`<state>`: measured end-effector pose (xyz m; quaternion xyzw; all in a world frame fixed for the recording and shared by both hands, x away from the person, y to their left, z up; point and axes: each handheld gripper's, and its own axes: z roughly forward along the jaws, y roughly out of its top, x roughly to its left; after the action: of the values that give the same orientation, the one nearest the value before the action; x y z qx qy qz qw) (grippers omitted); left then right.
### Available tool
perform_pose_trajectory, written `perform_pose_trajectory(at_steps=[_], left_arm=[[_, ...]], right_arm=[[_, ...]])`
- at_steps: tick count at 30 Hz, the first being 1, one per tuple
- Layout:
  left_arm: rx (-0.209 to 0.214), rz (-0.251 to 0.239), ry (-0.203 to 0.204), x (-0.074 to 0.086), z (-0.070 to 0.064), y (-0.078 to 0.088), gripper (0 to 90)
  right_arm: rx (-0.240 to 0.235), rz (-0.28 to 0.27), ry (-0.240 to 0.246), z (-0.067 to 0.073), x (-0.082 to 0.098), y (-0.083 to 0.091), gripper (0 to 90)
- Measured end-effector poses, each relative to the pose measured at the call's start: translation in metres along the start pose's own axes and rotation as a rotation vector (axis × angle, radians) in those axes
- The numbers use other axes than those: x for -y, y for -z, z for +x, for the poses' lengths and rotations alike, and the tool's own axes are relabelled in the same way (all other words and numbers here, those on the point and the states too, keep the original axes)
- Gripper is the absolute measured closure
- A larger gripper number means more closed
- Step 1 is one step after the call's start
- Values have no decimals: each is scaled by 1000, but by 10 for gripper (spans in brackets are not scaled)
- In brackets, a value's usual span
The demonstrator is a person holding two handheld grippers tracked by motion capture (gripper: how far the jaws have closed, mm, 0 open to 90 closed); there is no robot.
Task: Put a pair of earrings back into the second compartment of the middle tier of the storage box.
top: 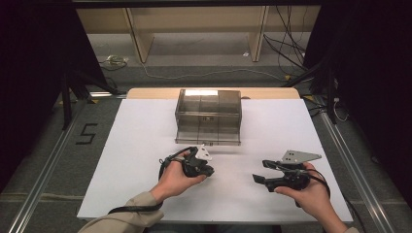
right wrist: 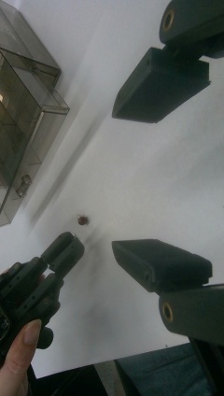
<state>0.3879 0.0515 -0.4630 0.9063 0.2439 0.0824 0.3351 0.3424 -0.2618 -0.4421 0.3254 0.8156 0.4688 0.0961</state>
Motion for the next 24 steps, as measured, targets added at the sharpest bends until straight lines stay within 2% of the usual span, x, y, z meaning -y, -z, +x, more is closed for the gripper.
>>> perform_pose_trajectory(at_steps=[11,24], left_arm=[[-14,-16,-11,-3,2,4,789],[-23,-39,-1,-6,6,10,790]], right_arm=[[-1,5,1,0,0,0,310],[-1,6,2,0,0,0,311]])
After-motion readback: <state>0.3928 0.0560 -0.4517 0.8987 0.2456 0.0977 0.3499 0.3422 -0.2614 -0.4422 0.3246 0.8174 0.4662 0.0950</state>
